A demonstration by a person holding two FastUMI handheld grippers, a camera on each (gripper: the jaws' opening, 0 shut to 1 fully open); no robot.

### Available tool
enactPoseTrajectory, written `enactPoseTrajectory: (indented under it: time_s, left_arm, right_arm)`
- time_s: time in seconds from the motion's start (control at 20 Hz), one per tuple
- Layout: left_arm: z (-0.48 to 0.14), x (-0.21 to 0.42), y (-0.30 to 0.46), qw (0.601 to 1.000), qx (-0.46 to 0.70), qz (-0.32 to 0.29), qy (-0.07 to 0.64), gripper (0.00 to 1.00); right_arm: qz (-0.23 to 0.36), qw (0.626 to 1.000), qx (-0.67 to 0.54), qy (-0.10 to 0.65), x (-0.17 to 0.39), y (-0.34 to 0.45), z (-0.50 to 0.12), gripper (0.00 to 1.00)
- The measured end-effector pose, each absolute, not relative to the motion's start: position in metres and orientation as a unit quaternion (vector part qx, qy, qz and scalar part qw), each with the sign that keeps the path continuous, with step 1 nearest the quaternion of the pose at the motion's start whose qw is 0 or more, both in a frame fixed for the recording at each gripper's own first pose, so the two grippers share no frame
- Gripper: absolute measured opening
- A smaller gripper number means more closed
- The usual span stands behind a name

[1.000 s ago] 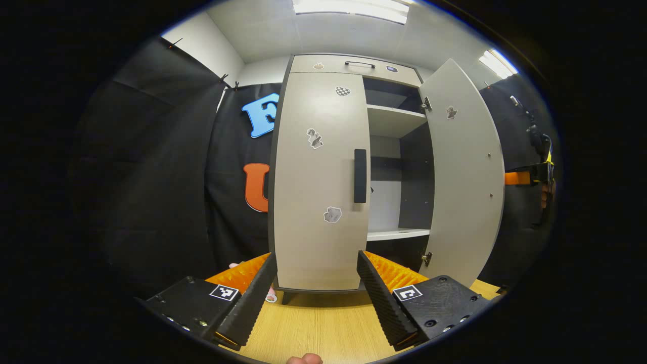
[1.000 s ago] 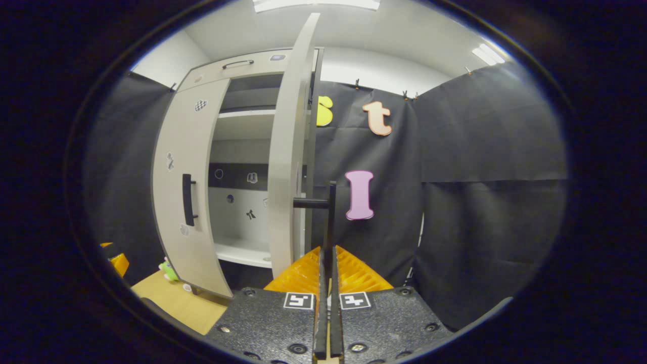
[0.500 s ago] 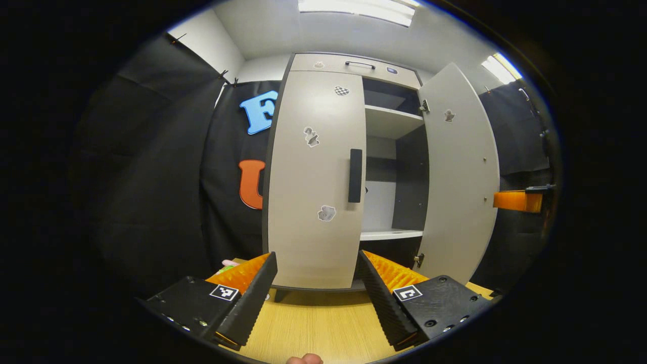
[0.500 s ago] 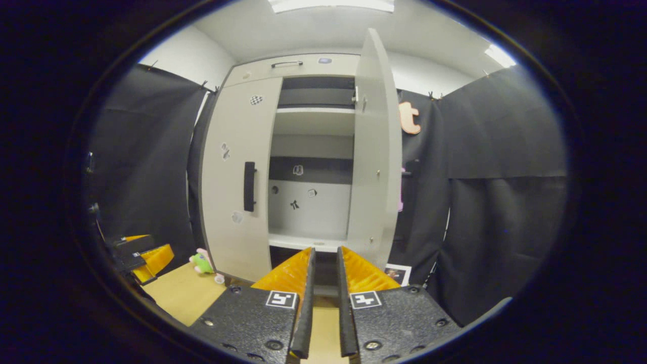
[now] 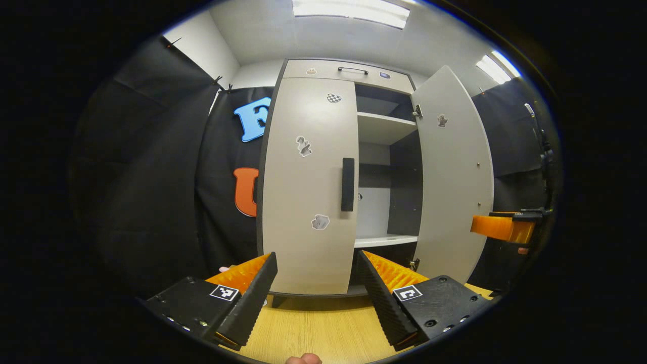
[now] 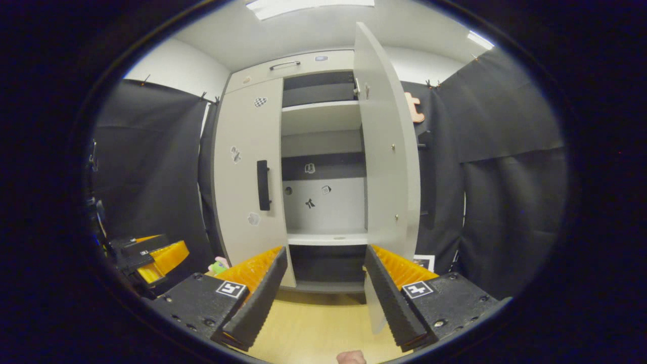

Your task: Open the right door of the double-door shoe cabinet with the right hand, and open the left door with the left hand.

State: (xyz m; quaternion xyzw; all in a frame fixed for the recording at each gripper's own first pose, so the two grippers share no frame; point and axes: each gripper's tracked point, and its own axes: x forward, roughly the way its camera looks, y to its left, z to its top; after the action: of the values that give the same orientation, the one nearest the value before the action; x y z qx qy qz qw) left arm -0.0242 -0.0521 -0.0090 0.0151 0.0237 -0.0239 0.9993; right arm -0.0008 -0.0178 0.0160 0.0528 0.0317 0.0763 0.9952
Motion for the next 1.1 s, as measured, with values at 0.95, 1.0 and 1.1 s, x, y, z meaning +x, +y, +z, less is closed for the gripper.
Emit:
enactPoseTrajectory:
  time_s: [0.95, 1.0, 1.1]
  left_arm:
    - [0.05, 0.224, -0.127, 0.997, 0.031, -0.069, 0.025, 0.96]
    - [0.048, 0.229, -0.126, 0.997, 0.029, -0.066, 0.027, 0.96]
    - [0.044, 0.237, -0.125, 0.997, 0.025, -0.059, 0.031, 0.96]
  right_arm:
    - [0.049, 0.998, 0.003, 0.03, -0.056, -0.045, 0.012, 0.98]
    - [0.042, 0.999, 0.002, 0.029, -0.061, -0.048, 0.014, 0.98]
    - [0.032, 0.999, 0.003, 0.031, -0.067, -0.054, 0.015, 0.98]
